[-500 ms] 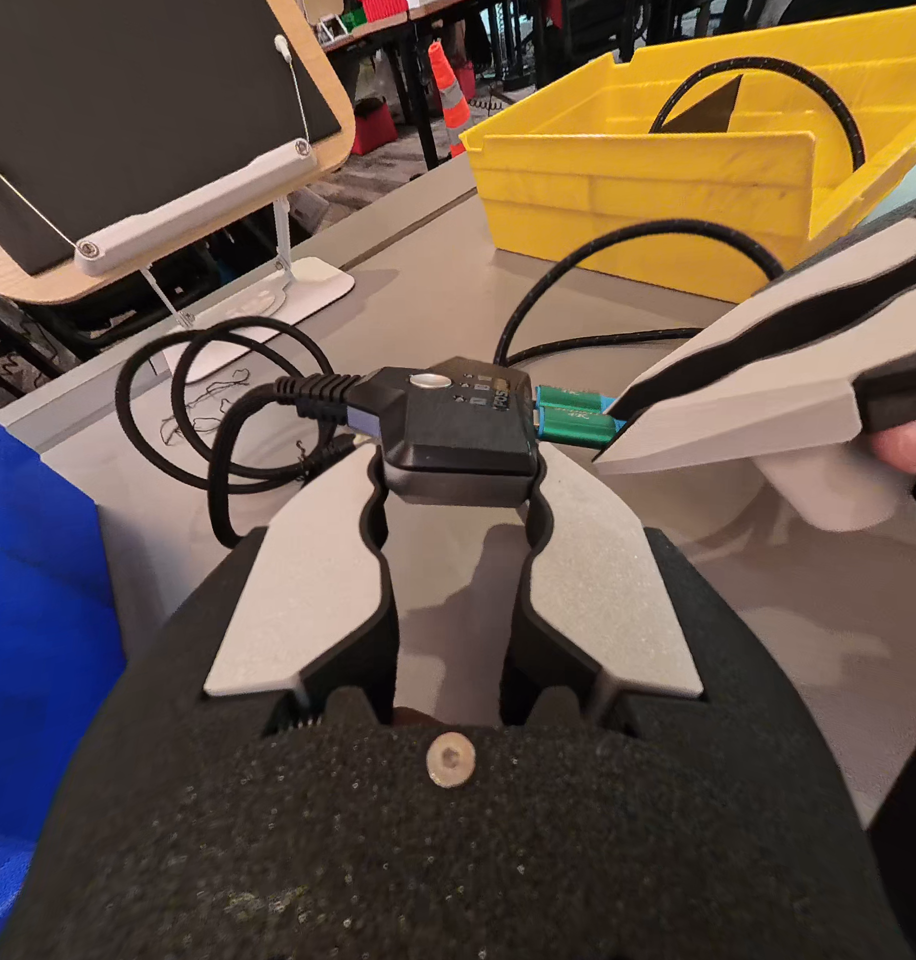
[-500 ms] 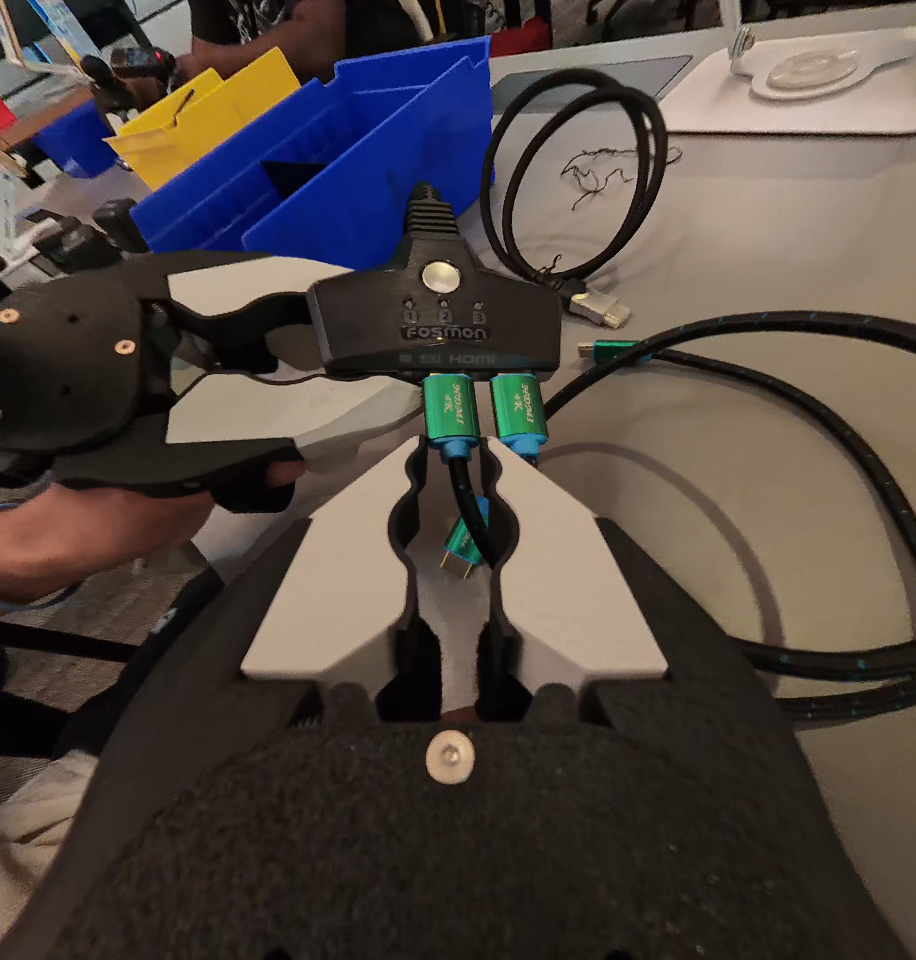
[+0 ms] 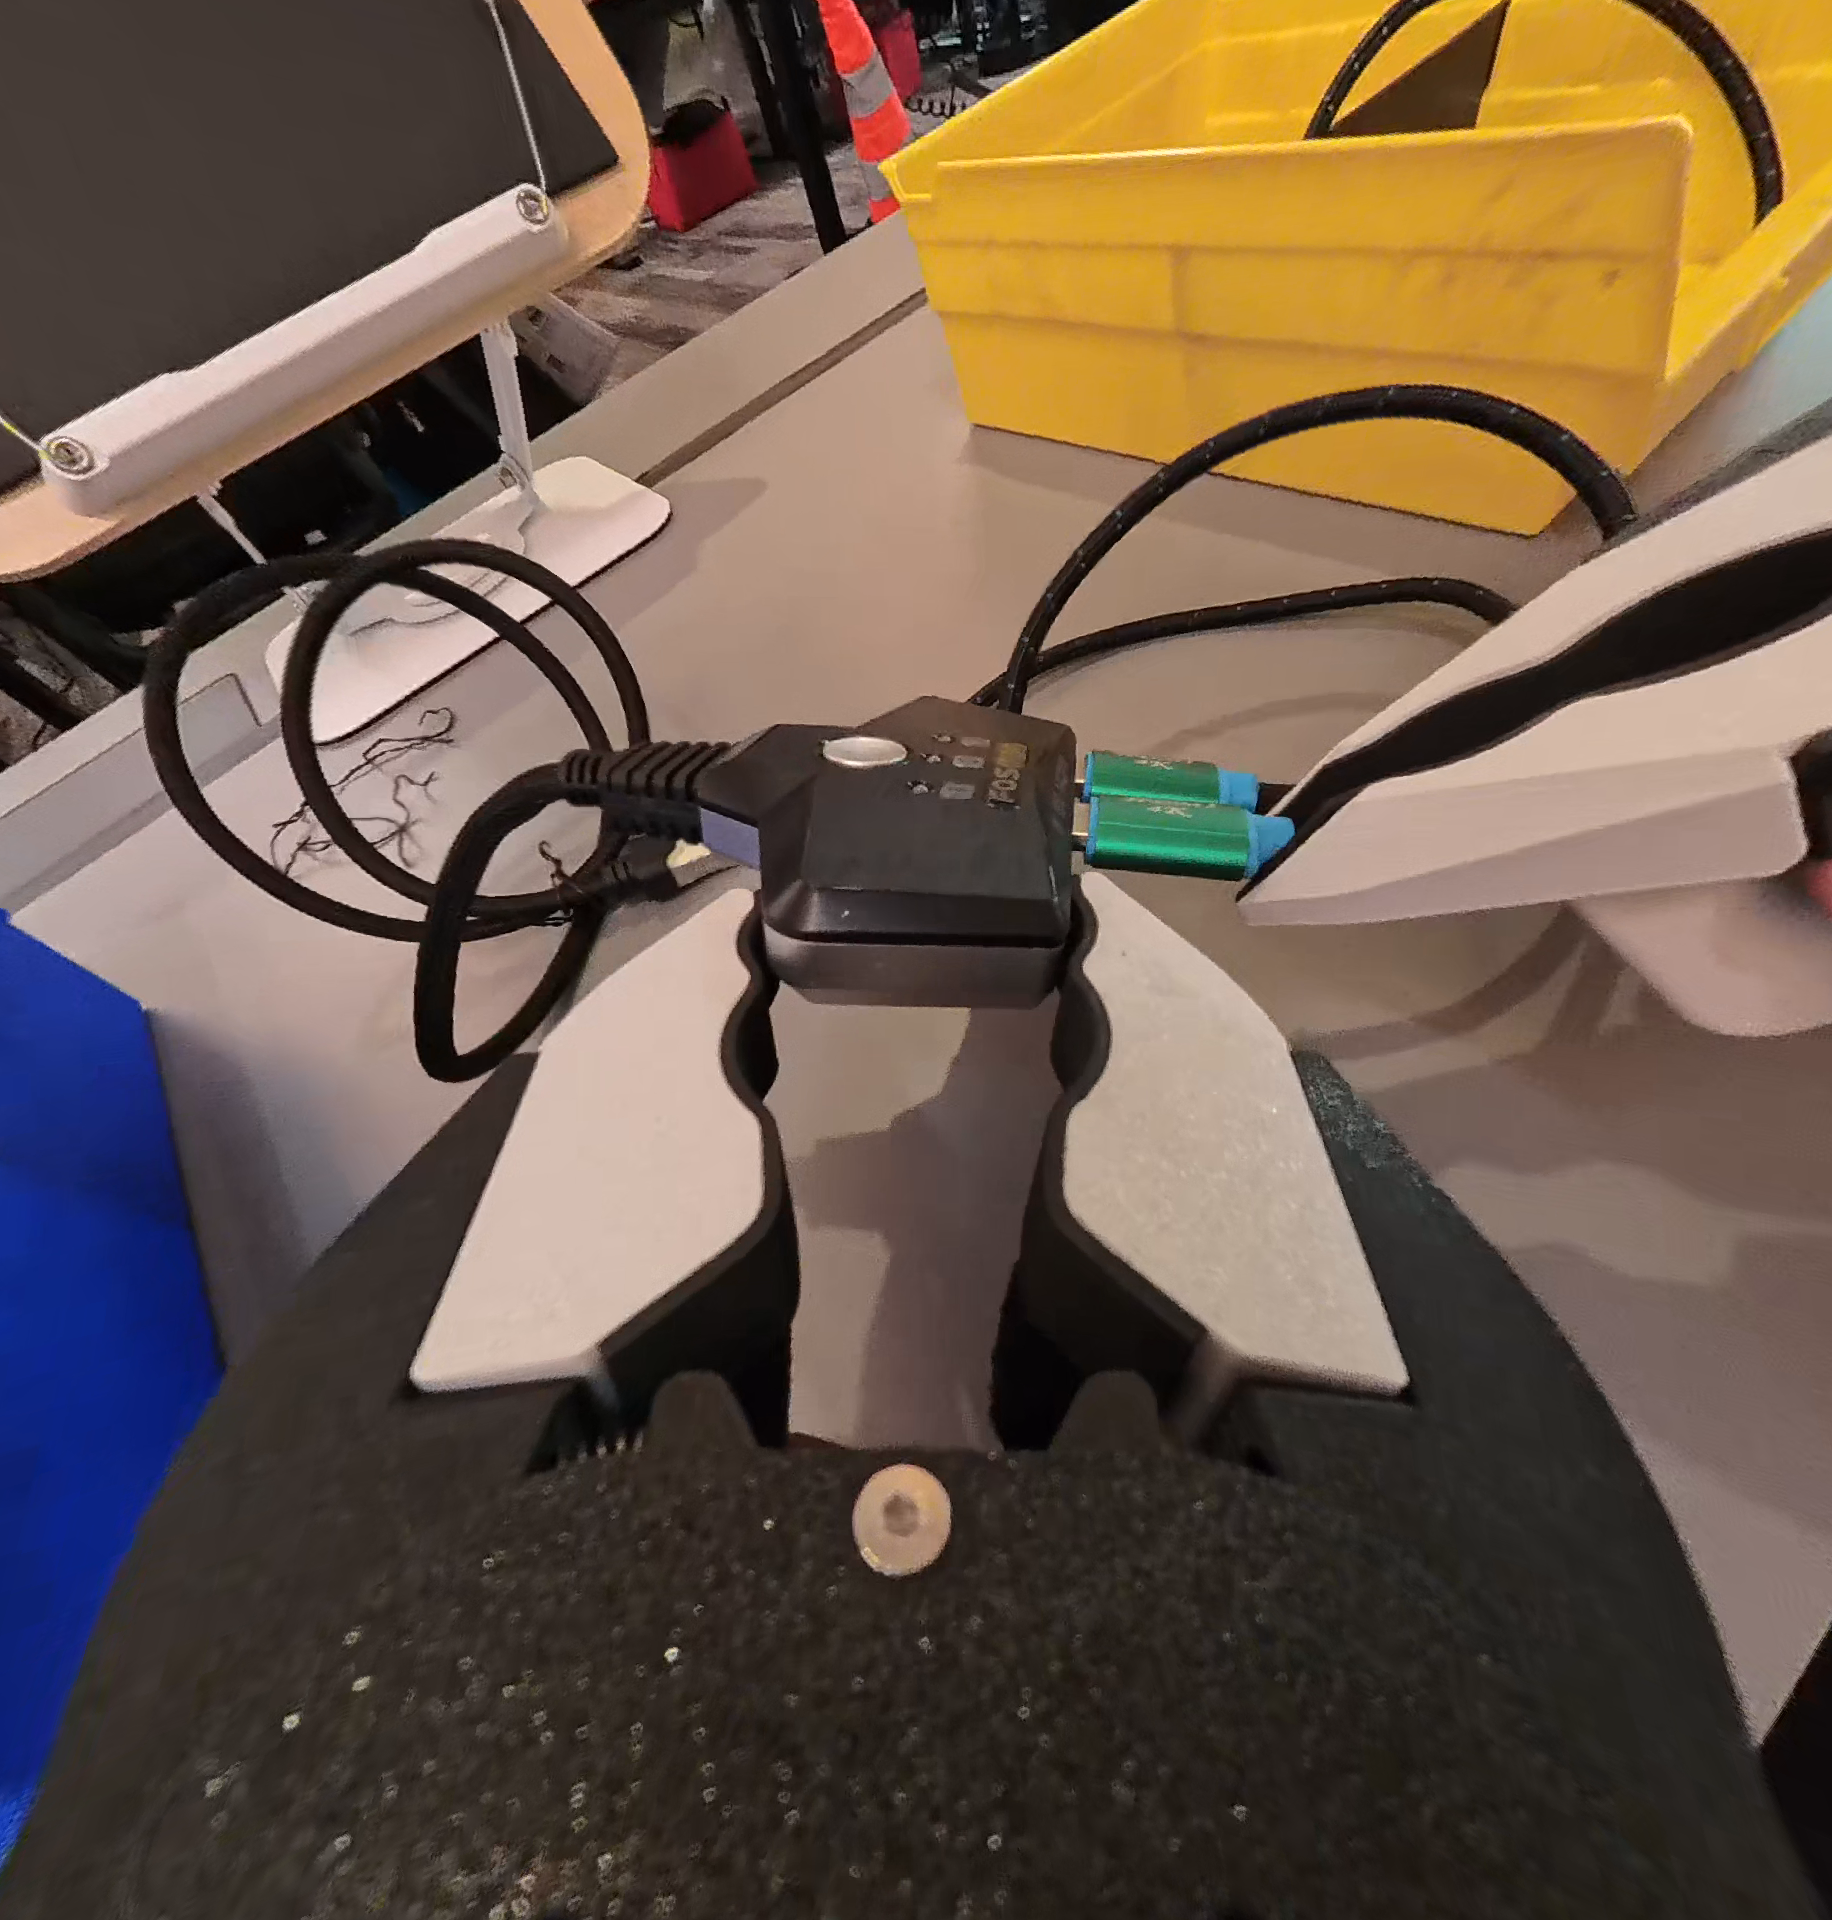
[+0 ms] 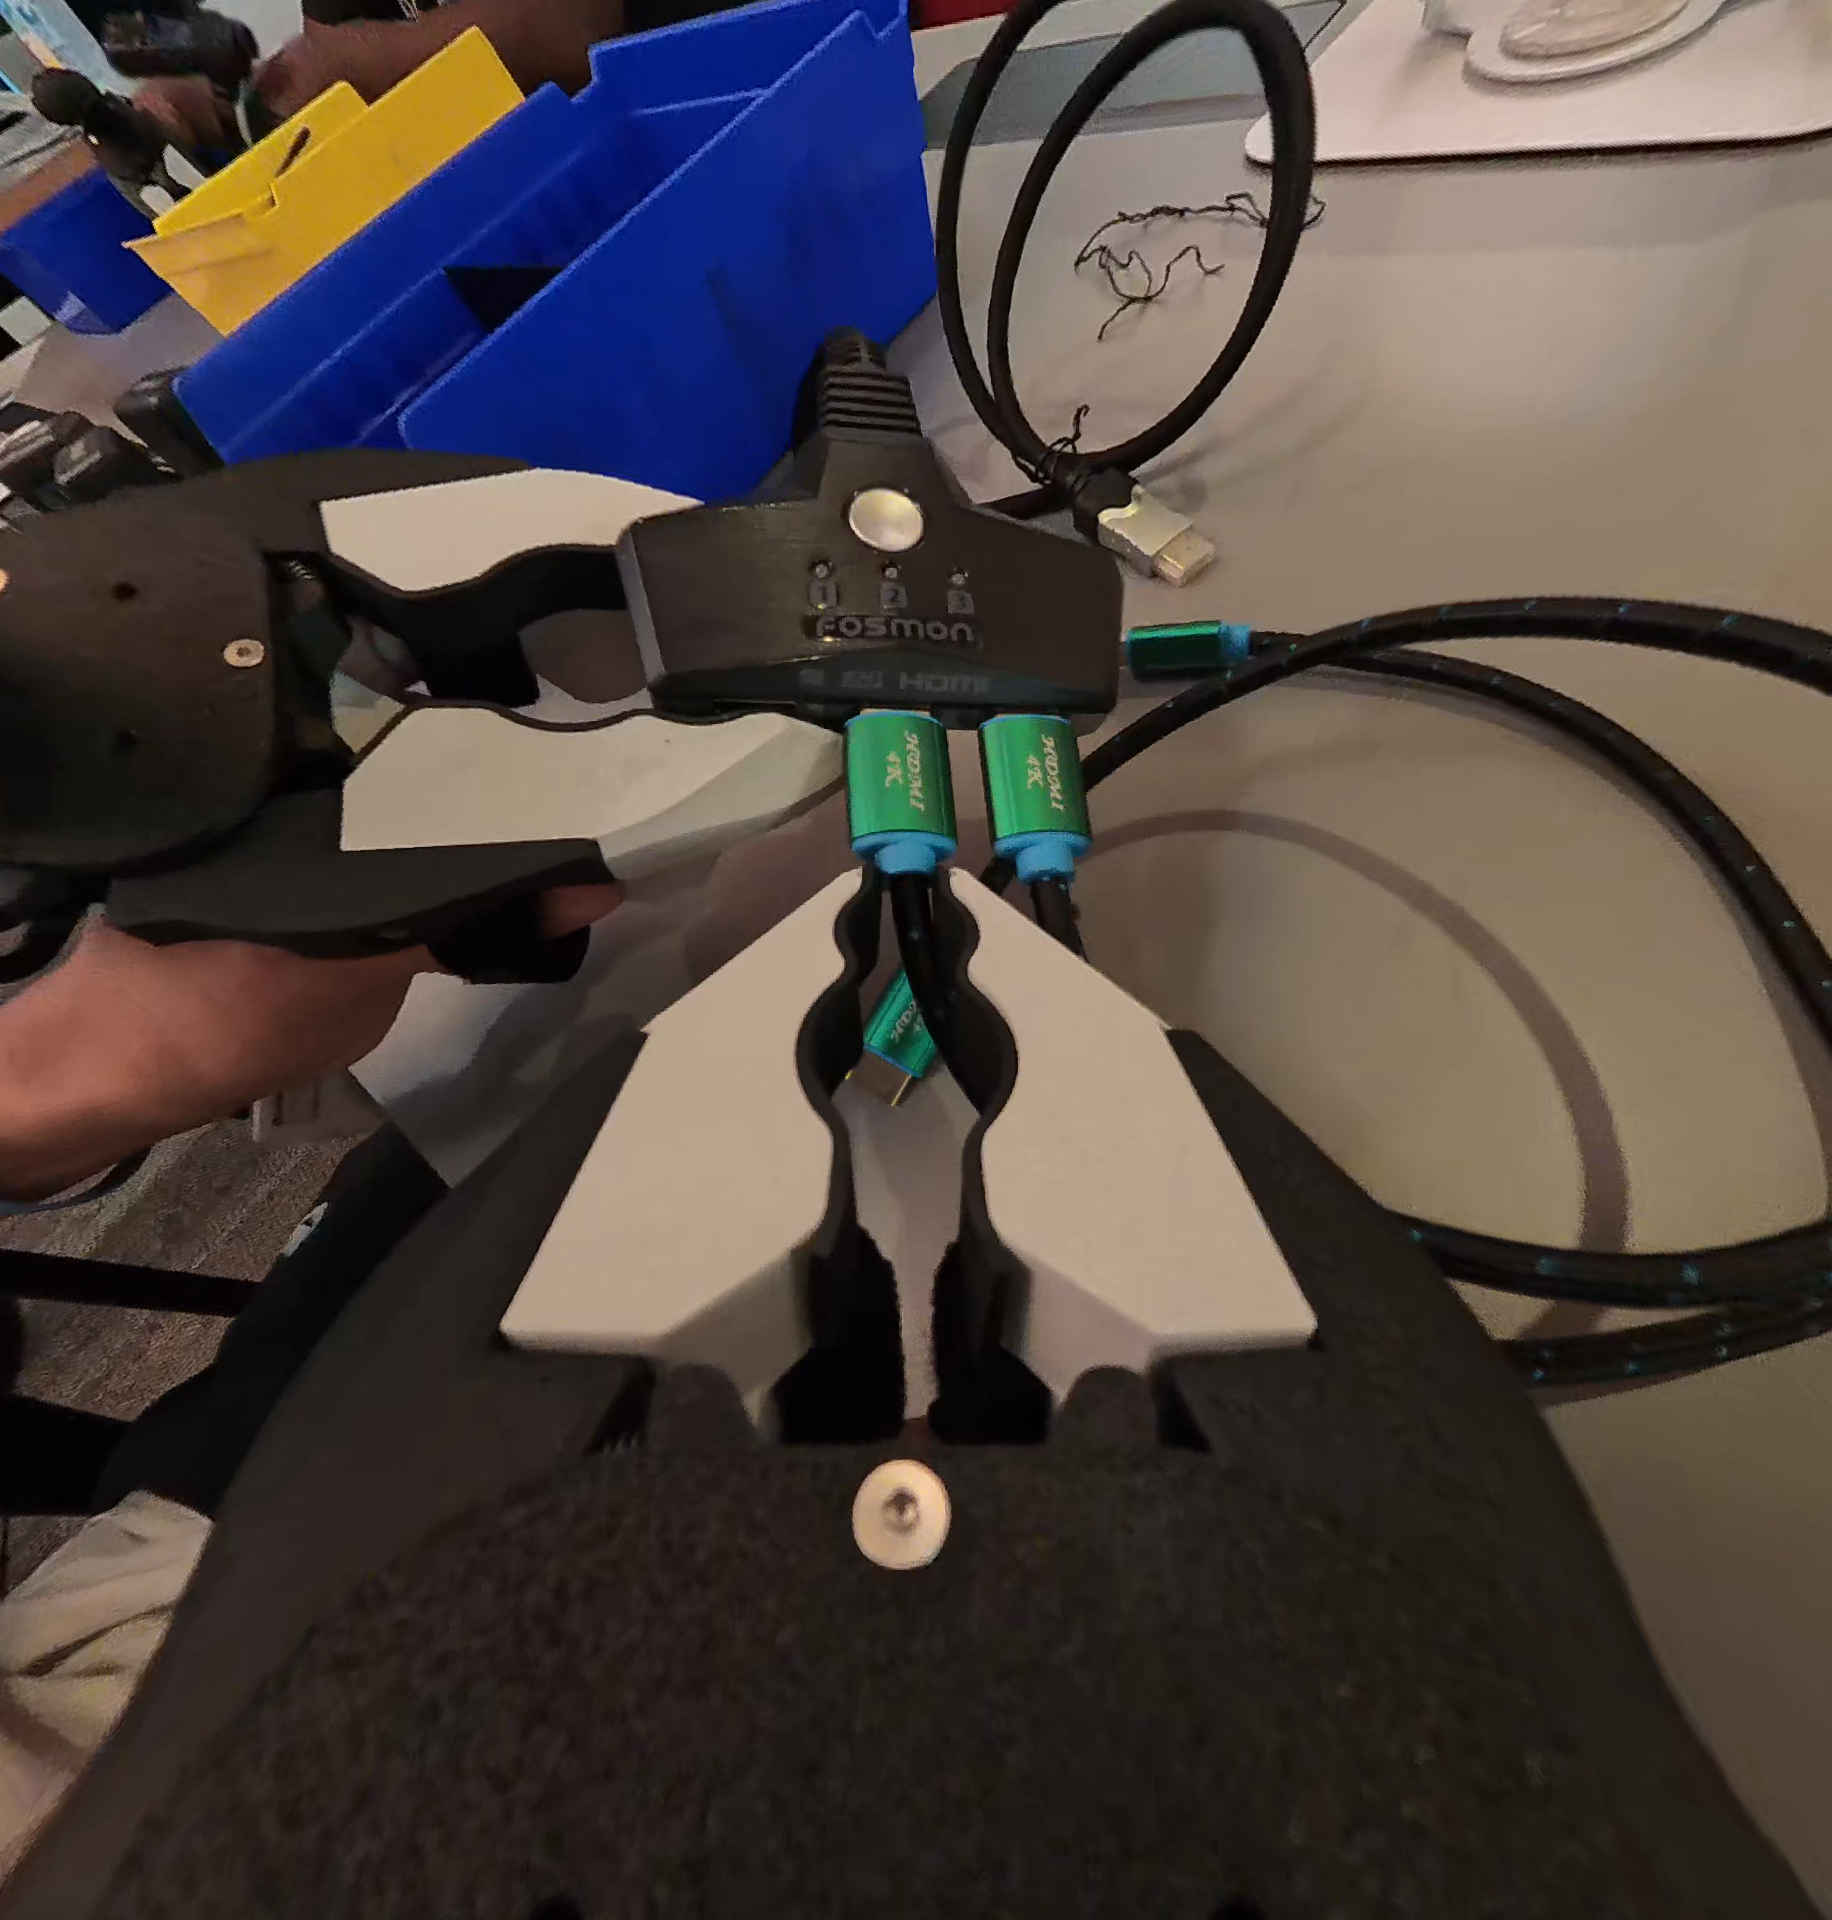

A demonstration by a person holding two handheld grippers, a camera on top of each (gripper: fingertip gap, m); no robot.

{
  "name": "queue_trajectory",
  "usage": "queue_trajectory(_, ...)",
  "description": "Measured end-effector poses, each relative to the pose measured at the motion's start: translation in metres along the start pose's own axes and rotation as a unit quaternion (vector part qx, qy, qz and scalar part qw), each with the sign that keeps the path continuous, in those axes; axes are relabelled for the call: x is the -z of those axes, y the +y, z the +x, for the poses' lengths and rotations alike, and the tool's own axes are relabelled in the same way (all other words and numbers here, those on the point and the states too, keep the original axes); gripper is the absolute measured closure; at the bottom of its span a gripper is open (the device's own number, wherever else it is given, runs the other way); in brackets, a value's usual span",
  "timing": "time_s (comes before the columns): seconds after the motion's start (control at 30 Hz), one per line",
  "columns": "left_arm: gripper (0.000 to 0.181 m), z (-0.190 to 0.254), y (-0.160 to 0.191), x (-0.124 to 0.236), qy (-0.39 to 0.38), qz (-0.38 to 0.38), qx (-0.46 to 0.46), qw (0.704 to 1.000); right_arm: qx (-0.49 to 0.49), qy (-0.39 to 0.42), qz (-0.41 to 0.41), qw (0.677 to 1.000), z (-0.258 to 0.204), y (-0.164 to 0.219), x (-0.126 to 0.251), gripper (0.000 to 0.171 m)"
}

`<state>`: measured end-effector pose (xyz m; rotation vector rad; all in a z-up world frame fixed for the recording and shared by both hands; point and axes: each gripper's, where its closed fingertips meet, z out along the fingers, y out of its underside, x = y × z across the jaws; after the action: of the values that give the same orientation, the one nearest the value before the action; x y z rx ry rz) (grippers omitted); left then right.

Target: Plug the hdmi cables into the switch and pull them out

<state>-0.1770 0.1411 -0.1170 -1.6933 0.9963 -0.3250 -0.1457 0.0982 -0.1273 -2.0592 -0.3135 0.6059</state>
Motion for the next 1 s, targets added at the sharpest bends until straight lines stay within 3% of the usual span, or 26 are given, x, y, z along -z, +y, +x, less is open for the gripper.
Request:
queue_trajectory(0.07, 0.130, -0.009, 0.003, -0.002, -0.027, -0.012, 0.010, 1.000, -0.001, 0.000, -0.002, 1.000, 0.001, 0.002, 0.002, 0.162)
queue_trajectory(0.13, 0.130, -0.064, 0.021, -0.003, -0.098, -0.040, 0.058, 0.993, 0.001, 0.001, -0.014, 1.000, 0.003, 0.011, 0.010, 0.162)
queue_trajectory(0.2, 0.130, -0.091, 0.028, -0.002, -0.088, -0.030, 0.116, 0.989, -0.011, -0.004, -0.014, 1.000, 0.006, 0.015, 0.019, 0.162)
queue_trajectory(0.33, 0.130, -0.077, 0.022, -0.006, -0.059, -0.031, 0.115, 0.991, 0.008, -0.018, -0.014, 1.000, 0.006, 0.010, 0.019, 0.162)
queue_trajectory(0.57, 0.130, -0.068, 0.026, -0.005, -0.040, -0.036, 0.084, 0.995, 0.089, -0.112, -0.128, 0.981, -0.033, 0.056, 0.011, 0.161)
queue_trajectory(0.8, 0.130, -0.085, 0.022, 0.008, -0.034, -0.007, 0.121, 0.992, 0.099, -0.191, -0.145, 0.966, -0.066, 0.069, 0.010, 0.138)
queue_trajectory(0.87, 0.130, -0.088, 0.025, 0.011, -0.033, -0.009, 0.122, 0.992, 0.115, -0.172, -0.117, 0.971, -0.050, 0.052, 0.017, 0.136)
queue_trajectory(1.0, 0.130, -0.089, 0.029, 0.016, -0.026, -0.011, 0.116, 0.993, 0.086, -0.025, -0.051, 0.995, 0.039, 0.016, 0.034, 0.134)
